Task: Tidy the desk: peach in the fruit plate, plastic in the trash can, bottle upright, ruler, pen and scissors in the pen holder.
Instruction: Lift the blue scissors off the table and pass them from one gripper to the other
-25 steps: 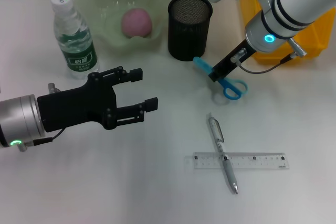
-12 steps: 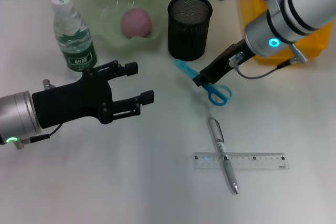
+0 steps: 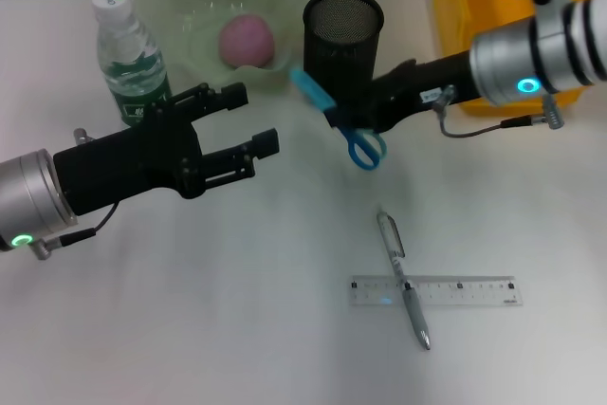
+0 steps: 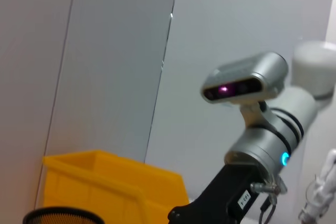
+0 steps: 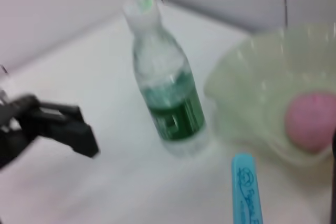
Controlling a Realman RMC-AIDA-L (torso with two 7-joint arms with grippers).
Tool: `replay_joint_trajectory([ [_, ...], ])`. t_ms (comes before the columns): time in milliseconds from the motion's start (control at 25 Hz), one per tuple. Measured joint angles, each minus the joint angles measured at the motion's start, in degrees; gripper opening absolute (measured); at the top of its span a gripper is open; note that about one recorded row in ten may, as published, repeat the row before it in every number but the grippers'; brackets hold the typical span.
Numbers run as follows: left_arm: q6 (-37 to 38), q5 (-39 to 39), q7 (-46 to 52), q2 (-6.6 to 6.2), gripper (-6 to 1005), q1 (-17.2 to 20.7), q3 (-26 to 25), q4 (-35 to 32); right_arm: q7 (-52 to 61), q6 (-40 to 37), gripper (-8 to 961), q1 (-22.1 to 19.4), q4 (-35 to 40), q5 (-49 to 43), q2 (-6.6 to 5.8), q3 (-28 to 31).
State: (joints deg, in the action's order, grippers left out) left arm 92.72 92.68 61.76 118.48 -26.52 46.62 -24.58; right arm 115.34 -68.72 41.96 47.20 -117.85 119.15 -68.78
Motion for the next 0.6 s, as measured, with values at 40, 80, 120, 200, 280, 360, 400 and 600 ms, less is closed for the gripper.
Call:
replay_joint_trajectory([
  [40, 0.2, -0.4, 0.2, 0.03, 719, 0.0, 0.0, 0.1, -2.4, -0.2, 219, -0.8, -0.2, 2.0, -0.02, 0.7],
  [80, 0.4, -0.9, 0.6, 0.05, 719, -0.1, 0.0, 0.3, -4.8, -0.3, 219, -1.7, -0.3, 4.0, -0.01, 1.1],
  [120, 0.5, -1.2, 0.9, 0.06, 718, -0.1, 0.0, 0.6, -7.4, -0.4, 219, -2.6, -0.5, 6.0, -0.02, 1.5],
  [200, 0.8, -2.4, 1.9, 0.07, 718, -0.6, -0.1, 1.6, -12.3, -0.4, 218, -4.3, -0.8, 10.0, -0.02, 1.7],
  [280, 1.1, -3.2, 3.1, 0.04, 718, -1.1, -0.1, 2.6, -17.5, -0.4, 217, -6.0, -1.5, 14.4, 0.01, 1.7],
  [360, 1.2, -3.8, 4.7, 0.03, 718, -1.4, -0.1, 3.0, -22.4, -0.5, 217, -7.3, -2.8, 18.5, 0.07, 1.7],
  [400, 1.2, -4.1, 5.8, 0.07, 717, -1.5, -0.1, 3.0, -25.1, -0.8, 217, -7.7, -3.8, 20.7, 0.07, 1.8],
  [600, 1.2, -8.0, 7.9, 0.29, 717, -2.6, 0.0, 6.7, -38.9, -2.9, 216, -9.9, -9.1, 30.7, 0.19, 1.8],
])
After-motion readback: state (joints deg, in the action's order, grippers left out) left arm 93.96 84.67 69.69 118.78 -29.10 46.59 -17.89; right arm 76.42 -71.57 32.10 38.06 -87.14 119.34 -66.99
